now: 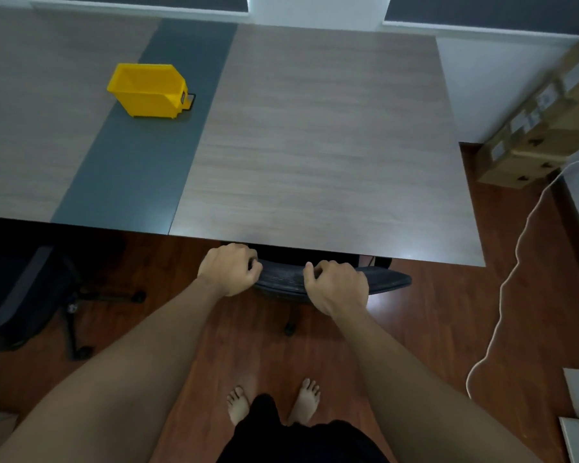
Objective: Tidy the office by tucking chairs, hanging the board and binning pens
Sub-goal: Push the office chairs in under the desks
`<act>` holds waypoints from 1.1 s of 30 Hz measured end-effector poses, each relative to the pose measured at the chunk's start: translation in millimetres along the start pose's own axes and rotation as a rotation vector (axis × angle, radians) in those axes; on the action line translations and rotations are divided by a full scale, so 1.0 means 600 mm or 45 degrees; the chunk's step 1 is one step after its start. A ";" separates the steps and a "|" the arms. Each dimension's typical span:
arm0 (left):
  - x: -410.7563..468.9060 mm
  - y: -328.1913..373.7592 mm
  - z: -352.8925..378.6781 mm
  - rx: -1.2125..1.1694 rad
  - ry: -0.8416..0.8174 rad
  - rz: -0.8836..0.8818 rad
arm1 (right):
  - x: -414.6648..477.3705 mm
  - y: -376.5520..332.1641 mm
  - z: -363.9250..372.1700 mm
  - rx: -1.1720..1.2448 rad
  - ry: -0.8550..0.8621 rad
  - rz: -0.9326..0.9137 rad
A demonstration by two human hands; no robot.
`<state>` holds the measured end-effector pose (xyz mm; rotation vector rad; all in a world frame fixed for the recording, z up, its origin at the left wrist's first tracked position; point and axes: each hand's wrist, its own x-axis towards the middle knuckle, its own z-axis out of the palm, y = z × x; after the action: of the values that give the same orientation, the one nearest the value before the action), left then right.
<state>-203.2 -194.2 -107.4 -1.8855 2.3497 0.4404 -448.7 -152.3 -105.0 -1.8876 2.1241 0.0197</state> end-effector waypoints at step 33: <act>-0.537 -0.575 -0.074 -0.453 0.390 -0.676 | -0.120 -0.731 0.030 0.234 -0.267 -0.760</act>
<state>209.6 29.1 -39.5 -2.8030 1.8818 0.5684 -11.6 -139.1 -24.1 -2.2106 1.3201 -0.0976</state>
